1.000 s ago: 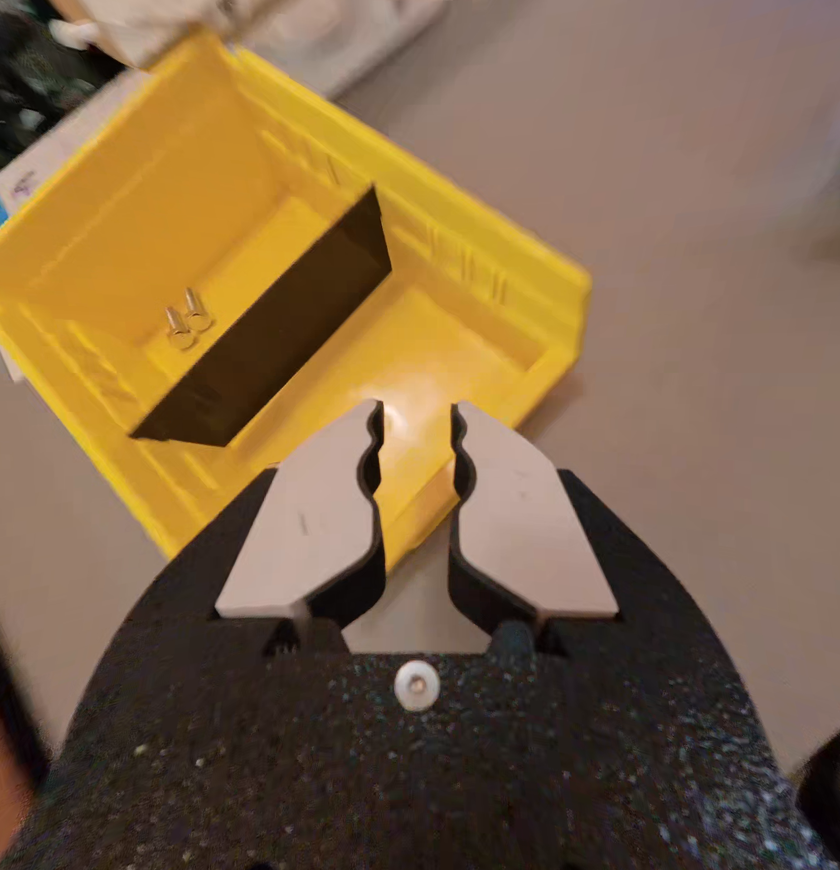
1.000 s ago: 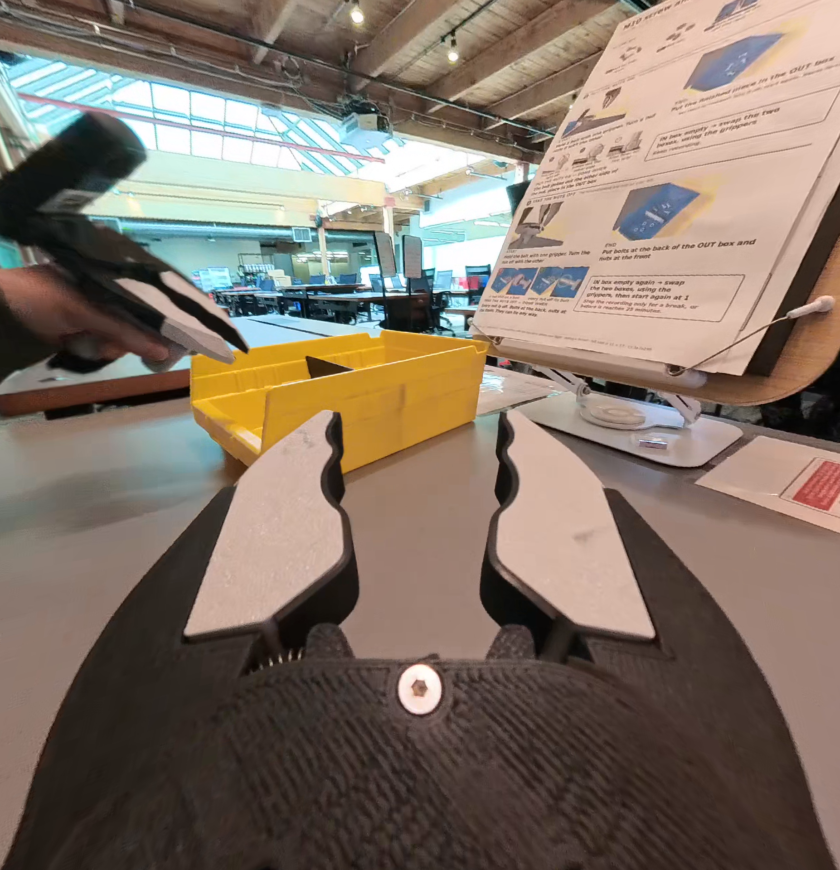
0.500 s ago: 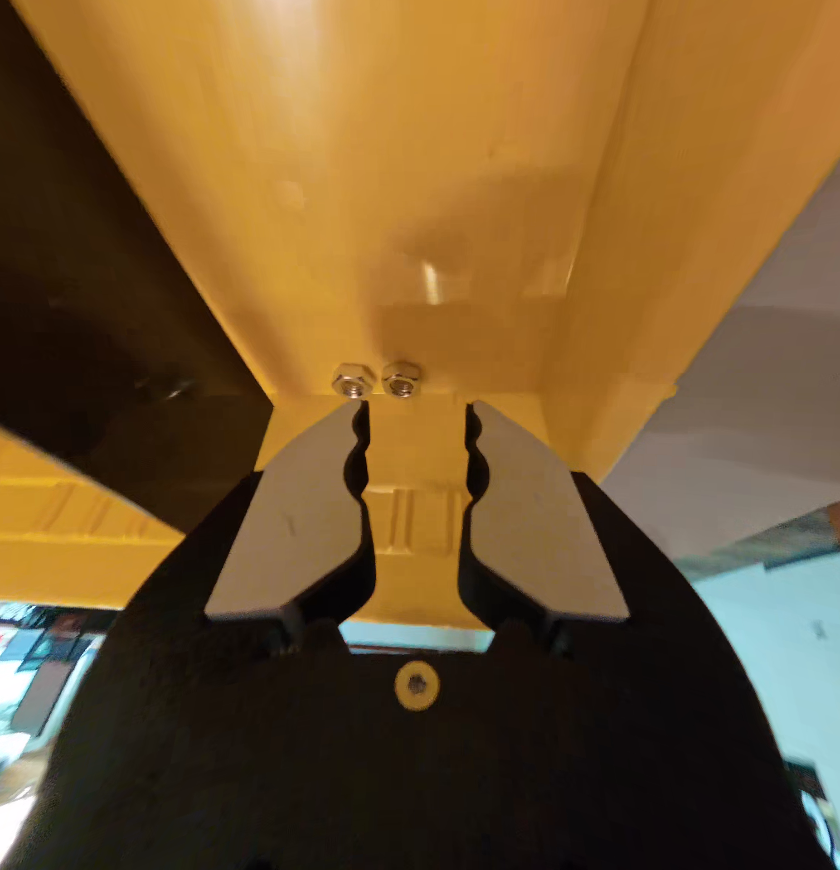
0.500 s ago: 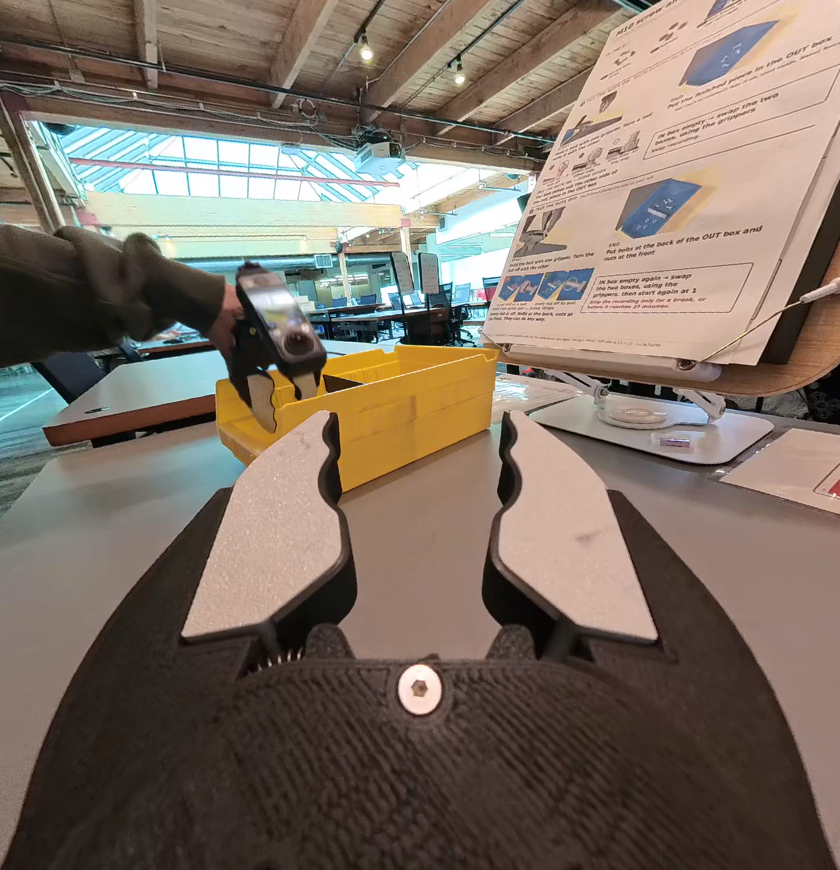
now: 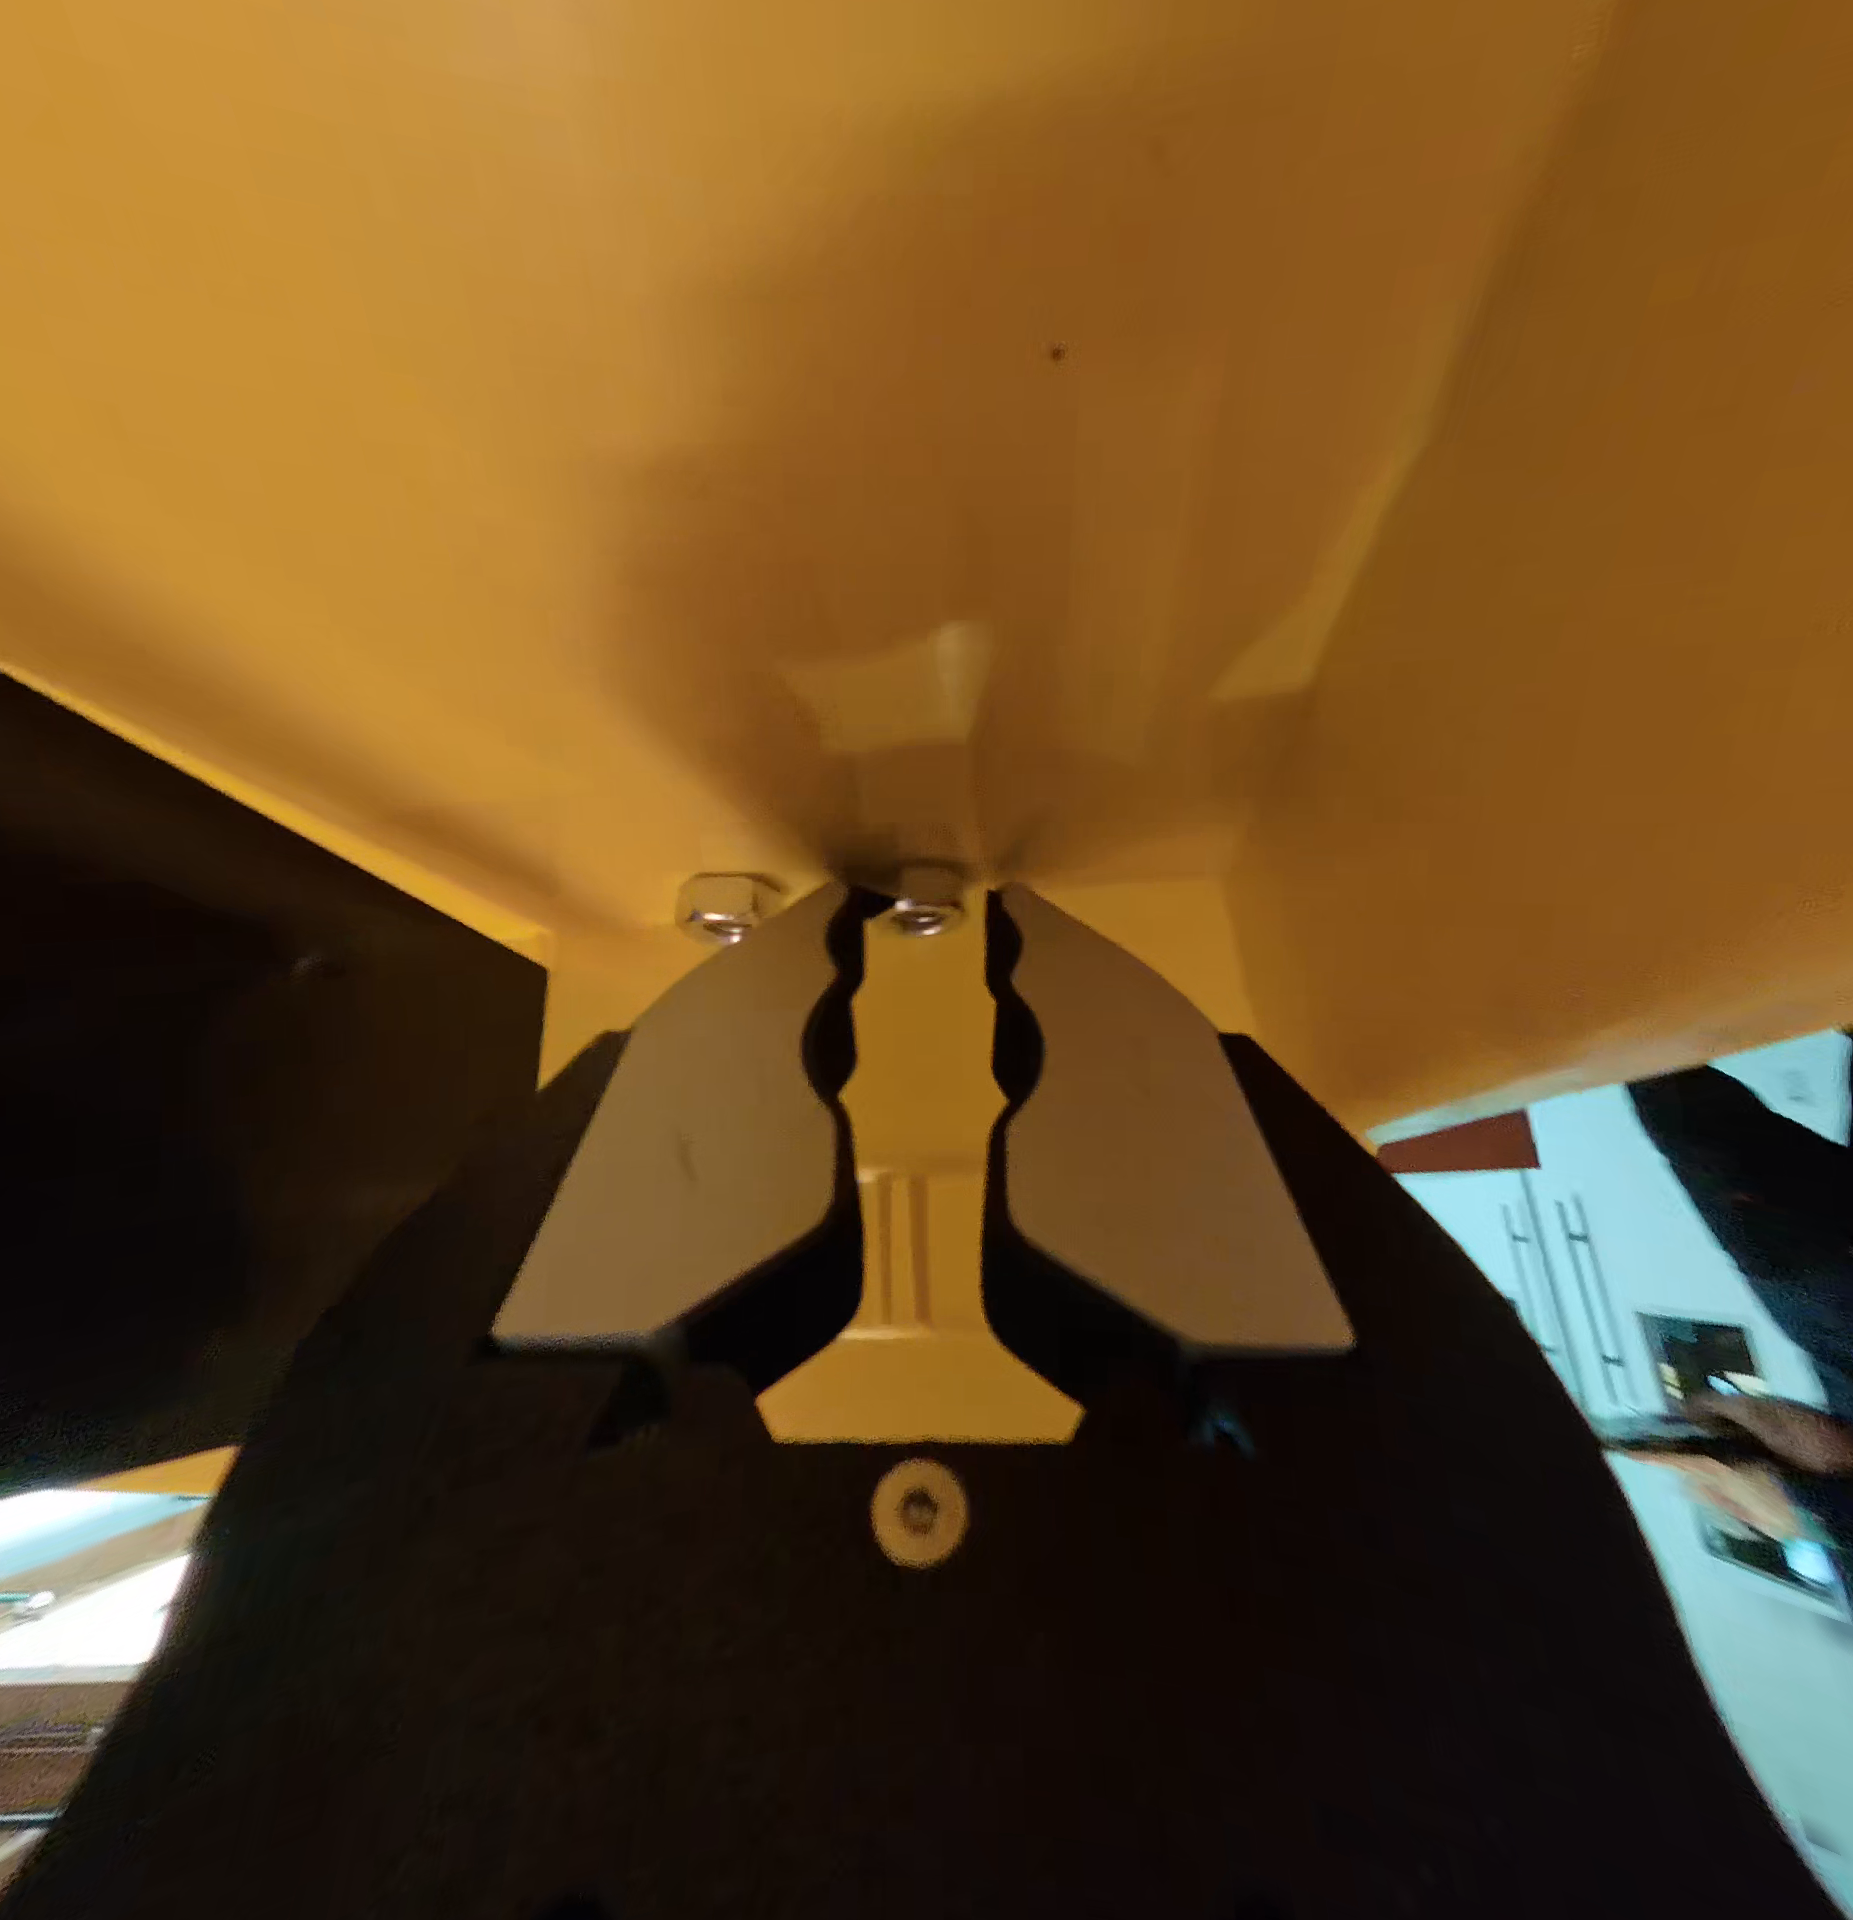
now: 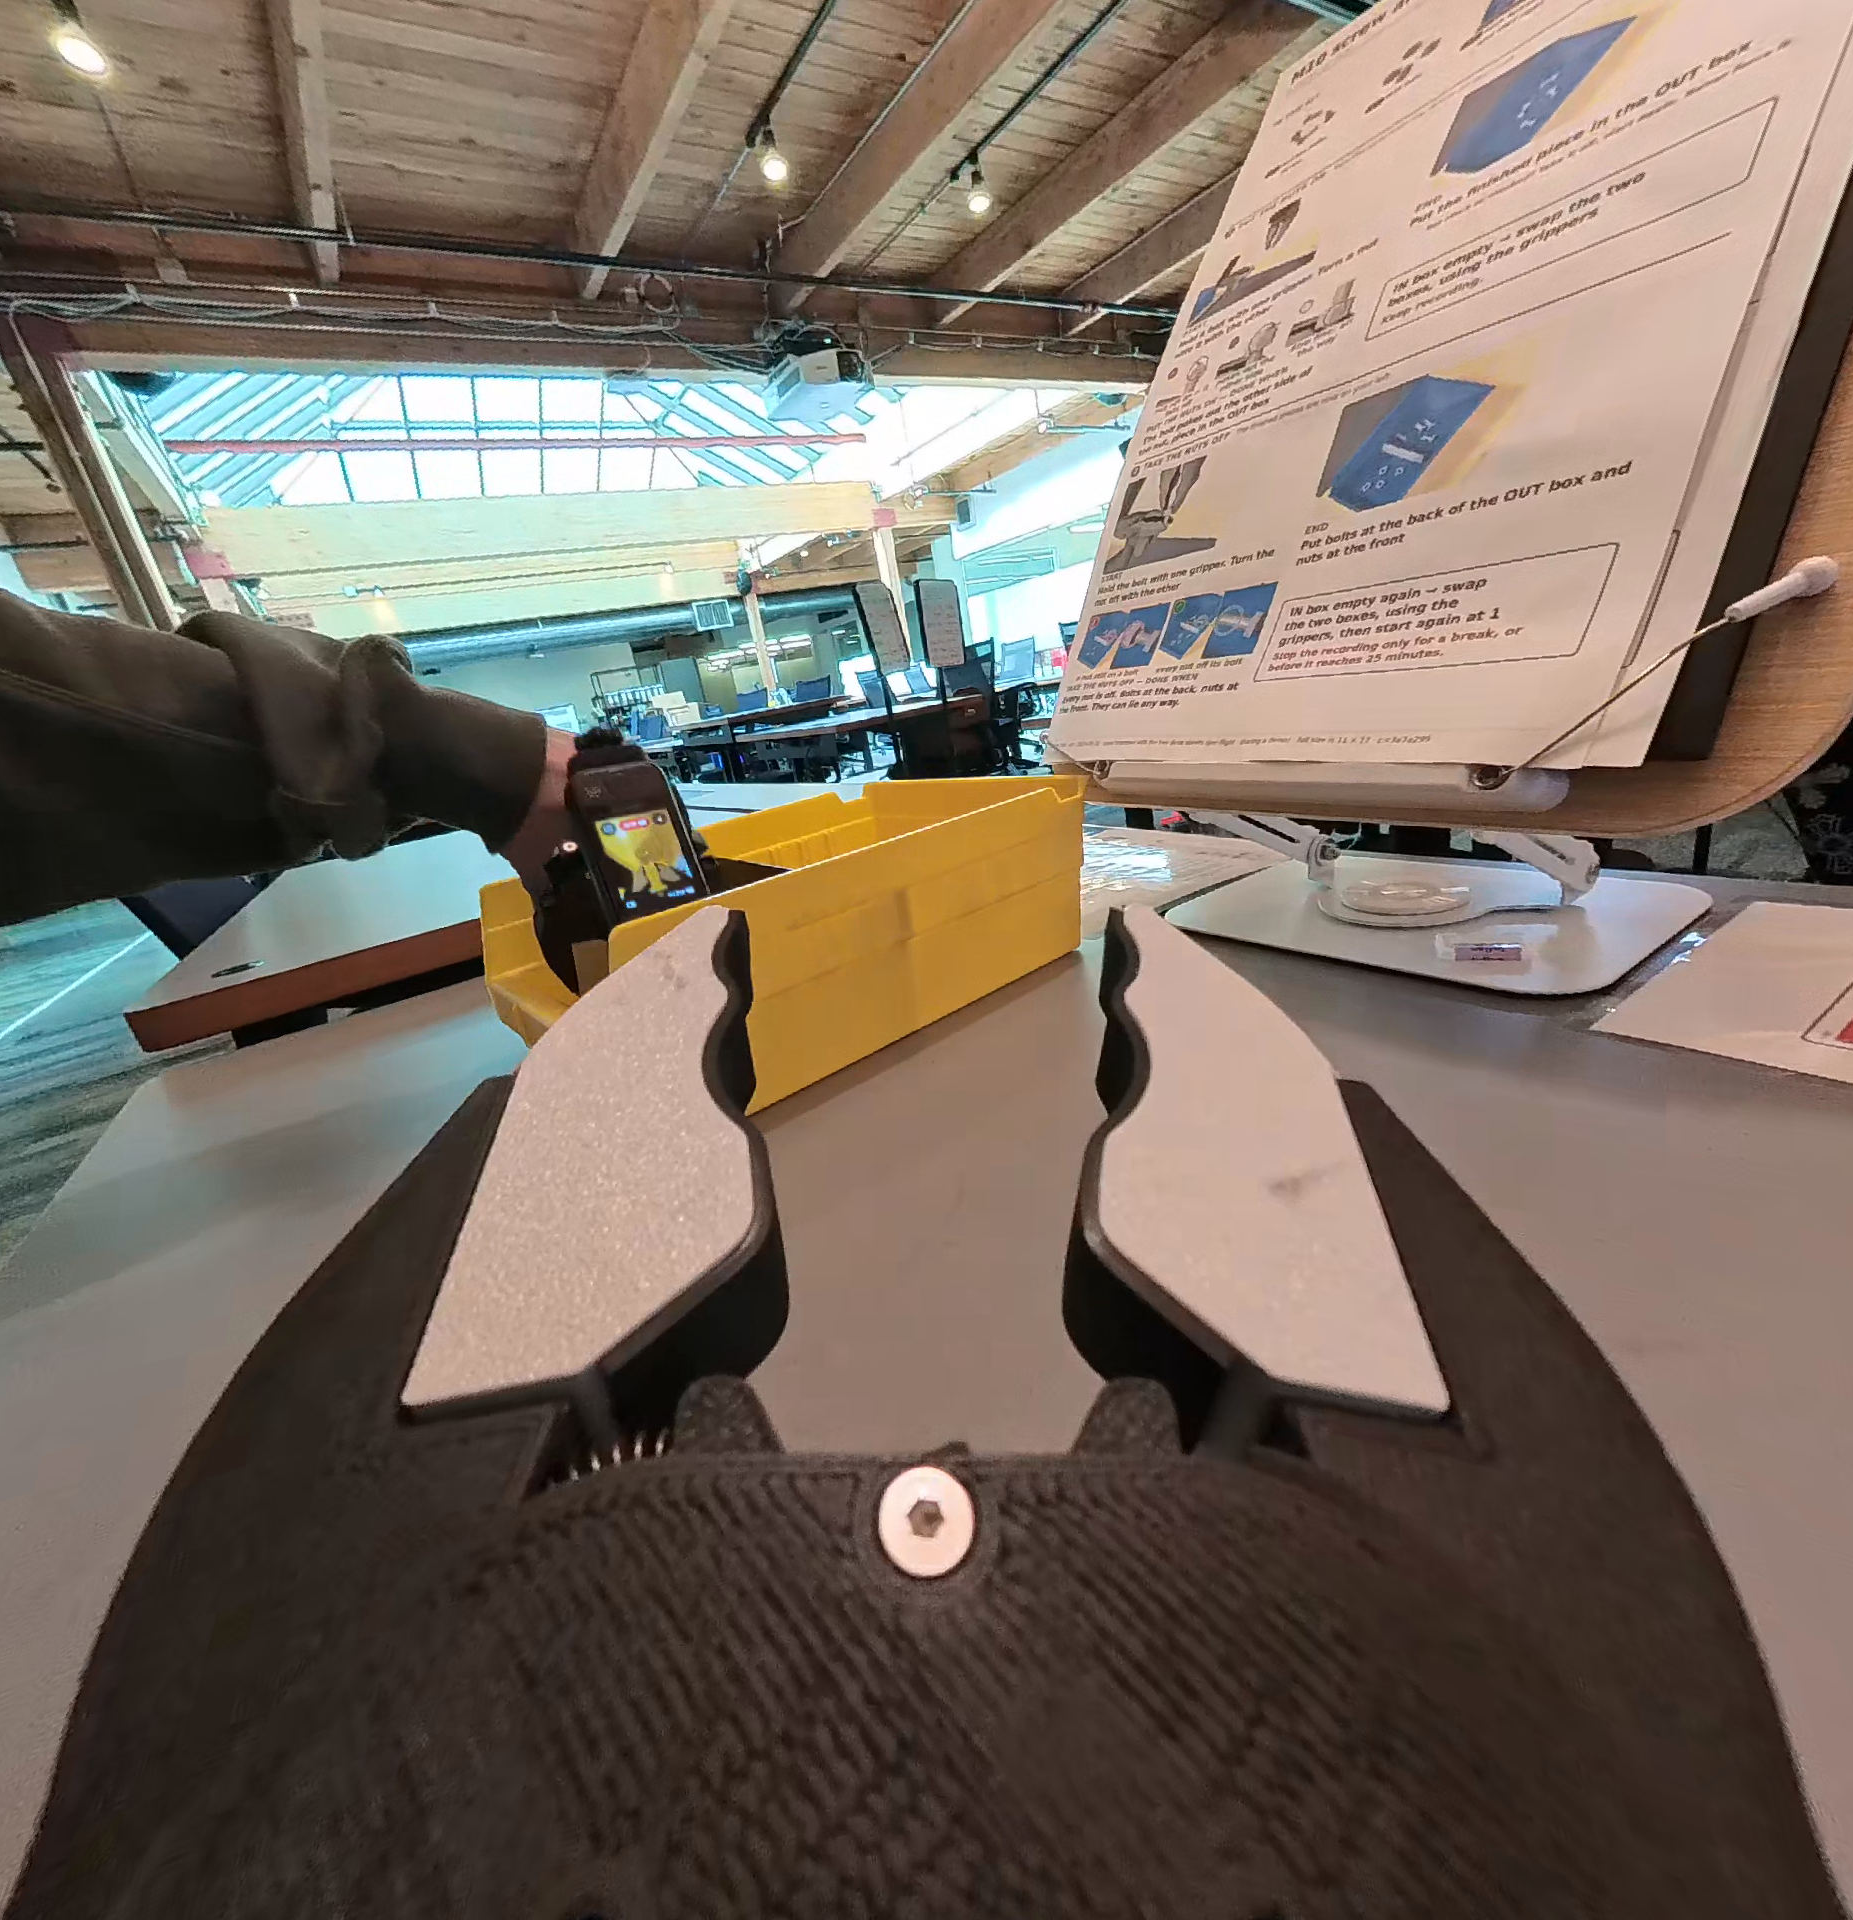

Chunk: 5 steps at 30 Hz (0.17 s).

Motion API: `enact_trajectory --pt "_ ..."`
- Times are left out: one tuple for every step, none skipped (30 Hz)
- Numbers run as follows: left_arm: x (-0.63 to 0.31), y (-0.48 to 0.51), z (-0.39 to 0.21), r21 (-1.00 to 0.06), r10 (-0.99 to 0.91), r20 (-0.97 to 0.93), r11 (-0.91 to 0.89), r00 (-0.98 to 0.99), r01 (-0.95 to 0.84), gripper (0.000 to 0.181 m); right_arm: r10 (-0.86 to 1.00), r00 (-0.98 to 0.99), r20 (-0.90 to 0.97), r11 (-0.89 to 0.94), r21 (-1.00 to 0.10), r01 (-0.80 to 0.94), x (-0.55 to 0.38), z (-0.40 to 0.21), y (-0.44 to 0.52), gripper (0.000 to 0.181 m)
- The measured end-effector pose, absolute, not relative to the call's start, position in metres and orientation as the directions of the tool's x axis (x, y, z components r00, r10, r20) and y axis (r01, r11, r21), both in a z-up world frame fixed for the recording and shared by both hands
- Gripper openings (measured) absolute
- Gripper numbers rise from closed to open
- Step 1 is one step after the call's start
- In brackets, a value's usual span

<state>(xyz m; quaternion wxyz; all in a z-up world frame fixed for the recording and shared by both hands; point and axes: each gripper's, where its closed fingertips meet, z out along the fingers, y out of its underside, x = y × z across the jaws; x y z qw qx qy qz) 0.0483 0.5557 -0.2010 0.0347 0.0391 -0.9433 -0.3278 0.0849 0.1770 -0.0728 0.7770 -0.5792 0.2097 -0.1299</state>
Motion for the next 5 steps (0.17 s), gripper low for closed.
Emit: enact_trajectory --pt "0.0480 0.5563 -0.2009 0.631 -0.111 0.037 0.773 -0.993 -0.063 0.018 -0.444 0.879 -0.176 0.295 -0.954 -0.042 0.0849 -0.0729 0.1771 0.065" --pt "0.0507 0.5562 -0.2011 0.631 -0.108 0.015 0.772 -0.994 -0.074 0.018 -0.444 0.879 -0.177 0.295 -0.954 -0.043 0.0851 -0.0730 0.1771 0.065" --pt "0.0526 0.5559 -0.2011 0.627 -0.102 -0.002 0.775 -0.995 -0.080 0.018 -0.444 0.878 -0.179 0.295 -0.954 -0.045 0.0854 -0.0731 0.1770 0.065" --pt "0.0529 0.5555 -0.2011 0.621 -0.104 -0.014 0.778 -0.994 -0.090 0.018 -0.444 0.878 -0.180 0.297 -0.954 -0.046 0.0855 -0.0730 0.1768 0.065" --pt "0.0528 0.5551 -0.2011 0.613 -0.117 -0.026 0.783 -0.993 -0.108 0.018 -0.444 0.877 -0.182 0.298 -0.953 -0.047 0.0858 -0.0730 0.1765 0.065"
